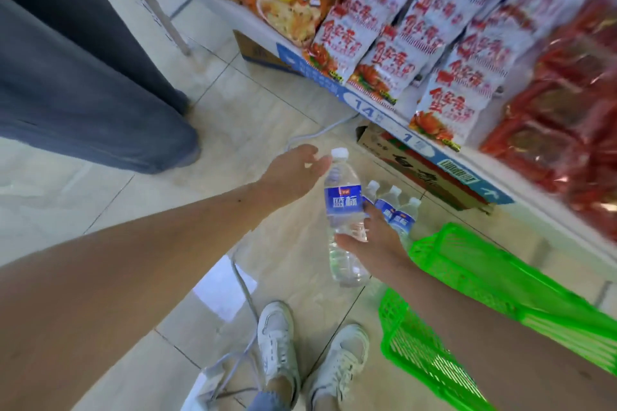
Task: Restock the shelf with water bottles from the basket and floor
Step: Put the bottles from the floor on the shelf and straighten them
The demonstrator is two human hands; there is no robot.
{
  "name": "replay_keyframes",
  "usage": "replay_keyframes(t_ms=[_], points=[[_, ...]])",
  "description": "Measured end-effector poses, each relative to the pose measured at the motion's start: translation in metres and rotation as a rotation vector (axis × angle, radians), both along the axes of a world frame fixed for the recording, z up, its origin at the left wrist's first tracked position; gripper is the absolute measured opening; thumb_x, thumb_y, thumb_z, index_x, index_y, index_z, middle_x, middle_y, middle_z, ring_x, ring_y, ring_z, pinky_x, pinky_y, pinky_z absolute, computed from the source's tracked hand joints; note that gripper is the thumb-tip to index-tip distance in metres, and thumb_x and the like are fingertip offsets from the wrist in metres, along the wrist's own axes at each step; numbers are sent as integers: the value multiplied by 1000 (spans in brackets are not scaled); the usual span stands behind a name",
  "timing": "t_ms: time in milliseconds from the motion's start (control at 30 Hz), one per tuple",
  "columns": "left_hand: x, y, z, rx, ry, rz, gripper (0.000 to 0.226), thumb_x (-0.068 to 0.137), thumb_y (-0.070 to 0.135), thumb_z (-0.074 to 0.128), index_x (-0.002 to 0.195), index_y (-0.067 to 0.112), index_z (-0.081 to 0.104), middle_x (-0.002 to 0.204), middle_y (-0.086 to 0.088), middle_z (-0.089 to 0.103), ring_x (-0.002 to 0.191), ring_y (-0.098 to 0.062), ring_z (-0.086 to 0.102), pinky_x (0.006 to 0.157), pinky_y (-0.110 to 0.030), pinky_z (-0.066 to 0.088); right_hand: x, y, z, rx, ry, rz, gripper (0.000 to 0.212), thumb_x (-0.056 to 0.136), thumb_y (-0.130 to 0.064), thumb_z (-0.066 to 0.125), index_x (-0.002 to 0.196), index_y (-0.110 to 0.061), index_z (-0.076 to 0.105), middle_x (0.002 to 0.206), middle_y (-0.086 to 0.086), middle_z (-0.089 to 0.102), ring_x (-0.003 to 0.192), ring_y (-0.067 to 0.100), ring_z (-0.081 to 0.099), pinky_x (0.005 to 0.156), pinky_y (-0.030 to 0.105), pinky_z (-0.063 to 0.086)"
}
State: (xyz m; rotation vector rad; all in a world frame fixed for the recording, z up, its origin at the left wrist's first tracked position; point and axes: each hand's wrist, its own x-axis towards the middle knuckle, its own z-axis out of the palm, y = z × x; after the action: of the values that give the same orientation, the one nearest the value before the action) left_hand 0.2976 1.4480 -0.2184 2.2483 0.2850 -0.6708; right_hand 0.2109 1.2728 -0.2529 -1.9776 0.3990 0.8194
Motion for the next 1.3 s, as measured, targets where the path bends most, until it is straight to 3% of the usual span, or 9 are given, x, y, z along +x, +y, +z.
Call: replay_keyframes(t_ms=[133, 333, 467, 633, 700, 833, 1000, 1133, 1300], points=[[-2, -16, 98, -41, -25, -95, 51, 94, 46, 47, 135, 17, 45, 120, 3, 57, 115, -16, 54, 100, -29, 41, -17, -16, 96, 55, -60, 48, 69, 75, -29, 77, 133, -23, 40, 118, -5, 58, 117, 14, 53, 97, 32, 42], [-26, -41, 223, -101, -165, -205, 47, 93, 43, 51, 133, 19, 45, 109, 1, 60, 98, -15, 58, 82, -28, 47, -37, -38, 221, 98, -223, 40, 52, 77, -21, 78, 110, -38, 42, 92, -20, 61, 88, -2, 59, 79, 14, 46], [-42, -62, 304, -141, -266, -218, 43, 92, 39, 55, 129, 17, 49, 108, -3, 62, 96, -17, 60, 81, -30, 49, -60, -55, 292, 111, -327, -2, 53, 73, -24, 79, 114, -37, 48, 92, -19, 69, 90, 4, 66, 93, 40, 50], [-64, -94, 395, -194, -347, -273, 44, 90, 40, 59, 128, 20, 49, 102, -4, 65, 89, -17, 63, 71, -32, 52, -89, -84, 378, 125, -431, -76, 56, 75, -26, 79, 122, -27, 48, 100, -12, 69, 97, 9, 66, 94, 41, 51], [-72, -111, 431, -204, -408, -318, 43, 89, 40, 60, 126, 21, 51, 99, -1, 66, 84, -11, 63, 65, -24, 50, -102, -98, 411, 106, -480, -89, 53, 75, -26, 79, 118, -31, 49, 98, -14, 68, 97, 9, 66, 91, 36, 51], [-86, -141, 495, -206, -510, -390, 47, 85, 45, 62, 124, 21, 53, 106, 1, 66, 92, -10, 63, 81, -31, 53, -125, -126, 473, 48, -583, -124, 45, 73, -33, 80, 98, -47, 45, 97, -20, 66, 95, 4, 65, 91, 35, 51], [-105, -176, 563, -240, -606, -452, 44, 85, 44, 64, 122, 23, 52, 100, 4, 64, 90, -10, 62, 72, -21, 48, -151, -152, 535, 14, -666, -201, 60, 74, -35, 80, 122, -33, 43, 98, -23, 61, 94, 2, 62, 90, 29, 49], [-114, -202, 613, -221, -668, -570, 44, 83, 47, 64, 117, 20, 56, 101, 2, 68, 92, -14, 65, 83, -35, 53, -165, -172, 573, -26, -728, -267, 65, 74, -33, 80, 128, -28, 44, 116, -9, 67, 103, 12, 65, 93, 44, 52], [-115, -237, 675, -131, -838, -680, 41, 87, 41, 62, 118, 16, 57, 106, 5, 63, 87, -9, 58, 71, -19, 44, -158, -201, 619, -82, -819, -320, 68, 73, -31, 81, 130, -29, 44, 116, -4, 67, 101, 17, 66, 91, 45, 53]])
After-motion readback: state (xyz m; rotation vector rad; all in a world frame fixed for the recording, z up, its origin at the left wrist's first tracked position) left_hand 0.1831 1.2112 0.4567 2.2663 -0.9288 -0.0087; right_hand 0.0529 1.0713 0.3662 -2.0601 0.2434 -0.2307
